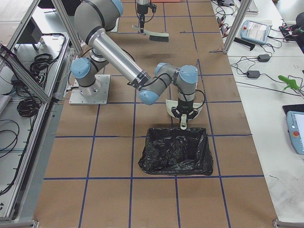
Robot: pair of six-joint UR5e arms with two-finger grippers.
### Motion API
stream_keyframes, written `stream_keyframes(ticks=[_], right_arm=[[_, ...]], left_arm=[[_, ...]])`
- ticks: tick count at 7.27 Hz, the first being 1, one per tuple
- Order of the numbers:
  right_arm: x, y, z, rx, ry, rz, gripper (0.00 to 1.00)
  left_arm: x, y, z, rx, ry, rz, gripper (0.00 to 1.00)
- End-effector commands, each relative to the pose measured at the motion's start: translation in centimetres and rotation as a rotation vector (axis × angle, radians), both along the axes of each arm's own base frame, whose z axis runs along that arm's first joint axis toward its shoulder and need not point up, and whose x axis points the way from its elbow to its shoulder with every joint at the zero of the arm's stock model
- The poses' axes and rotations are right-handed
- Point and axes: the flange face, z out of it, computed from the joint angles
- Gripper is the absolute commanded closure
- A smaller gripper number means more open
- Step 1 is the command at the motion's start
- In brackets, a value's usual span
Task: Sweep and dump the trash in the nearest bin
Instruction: 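Move the held brush with the left gripper toward the bread and potato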
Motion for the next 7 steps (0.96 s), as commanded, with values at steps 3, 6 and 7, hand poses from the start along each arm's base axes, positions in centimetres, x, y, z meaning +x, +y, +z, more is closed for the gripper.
stream_keyframes(ticks=[3, 6, 7], right_arm=[[-0.5, -1.7, -1.5, -0.04, -0.007, 0.082, 1.0], [-0.1, -2.3, -2.1, -0.02, -0.013, 0.14, 1.0], [0.1, -2.4, -2.3, -0.016, -0.018, 0.143, 1.0]], left_arm=[[-14.2, -7.2, -2.6, -0.101, -0.114, -0.091, 1.0], [-20.4, -11.1, -4.2, -0.161, -0.153, -0.069, 1.0], [-22.2, -11.9, -4.6, -0.18, -0.193, -0.083, 1.0]])
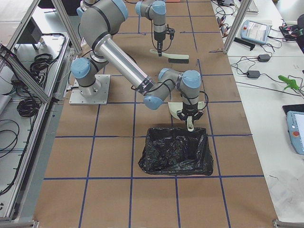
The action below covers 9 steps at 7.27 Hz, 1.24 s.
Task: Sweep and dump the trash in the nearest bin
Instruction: 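Move the held brush with the left gripper toward the bread and potato, then sweep the bread and potato into the dustpan with the left gripper's brush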
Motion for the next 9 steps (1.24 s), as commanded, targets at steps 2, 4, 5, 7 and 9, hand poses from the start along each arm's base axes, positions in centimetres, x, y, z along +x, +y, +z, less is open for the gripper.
stream_keyframes(ticks=[2, 4, 5, 7, 9], right_arm=[[1.4, -1.0, -1.6, 0.009, -0.036, 0.032, 1.0], [2.4, -1.5, -2.5, 0.02, -0.043, 0.05, 1.0], [2.3, -1.6, -2.7, 0.023, -0.043, 0.061, 1.0], [2.3, -1.7, -3.0, 0.029, -0.043, 0.066, 1.0], [2.2, -1.6, -2.8, 0.03, -0.034, 0.066, 1.0]], left_arm=[[-4.2, -4.1, -1.4, -0.005, -0.123, -0.004, 1.0], [-7.4, -5.7, -3.5, -0.014, -0.175, -0.025, 1.0], [-8.0, -6.6, -4.6, -0.015, -0.223, -0.027, 1.0], [-10.0, -6.7, -6.2, -0.012, -0.251, -0.027, 1.0], [-11.3, -6.5, -6.9, -0.005, -0.242, -0.001, 1.0]])
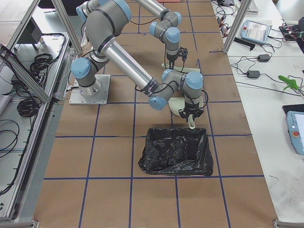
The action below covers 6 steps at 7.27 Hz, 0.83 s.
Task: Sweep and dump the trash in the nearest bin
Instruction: 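Sweep the bread and potato into the dustpan with the left gripper's brush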
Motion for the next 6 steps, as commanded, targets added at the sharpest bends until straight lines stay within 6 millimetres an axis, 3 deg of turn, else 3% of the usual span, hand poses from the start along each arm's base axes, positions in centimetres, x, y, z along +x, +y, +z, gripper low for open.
stream_keyframes(ticks=[1, 6], right_arm=[[0.0, 0.0, 0.3, -0.003, 0.005, 0.001, 1.0], [0.3, 0.0, 0.3, -0.004, -0.002, 0.005, 1.0]], left_arm=[[-2.1, 0.6, -0.4, 0.0, 0.027, 0.049, 1.0], [-6.3, 1.3, 0.1, 0.13, 0.253, 0.155, 1.0]])
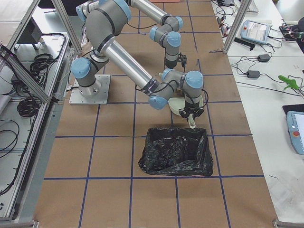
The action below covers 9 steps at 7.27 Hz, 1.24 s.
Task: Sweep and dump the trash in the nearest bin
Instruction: 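Sweep the bread and potato into the dustpan with the left gripper's brush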
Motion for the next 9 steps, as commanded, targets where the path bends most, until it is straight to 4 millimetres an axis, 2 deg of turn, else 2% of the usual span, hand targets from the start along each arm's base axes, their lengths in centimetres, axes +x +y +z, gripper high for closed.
stream_keyframes(ticks=[1, 3, 6, 8, 9], right_arm=[[0.1, 0.0, 0.1, -0.001, 0.001, 0.0, 1.0], [0.2, 0.0, 0.1, 0.0, 0.0, 0.002, 1.0], [0.9, -0.2, 0.0, 0.002, 0.0, 0.012, 1.0], [1.0, -0.2, -0.2, 0.009, -0.006, 0.014, 1.0], [1.8, -0.5, -0.1, 0.014, -0.007, 0.026, 1.0]], left_arm=[[-2.1, 0.5, 0.6, 0.063, 0.124, 0.031, 1.0], [-3.8, 1.4, 2.5, 0.173, 0.291, 0.02, 1.0], [-5.4, 1.8, 4.4, 0.252, 0.456, 0.124, 1.0], [-6.1, 2.4, 3.0, 0.28, 0.463, 0.121, 1.0], [-6.6, 2.4, 3.0, 0.308, 0.499, 0.132, 1.0]])
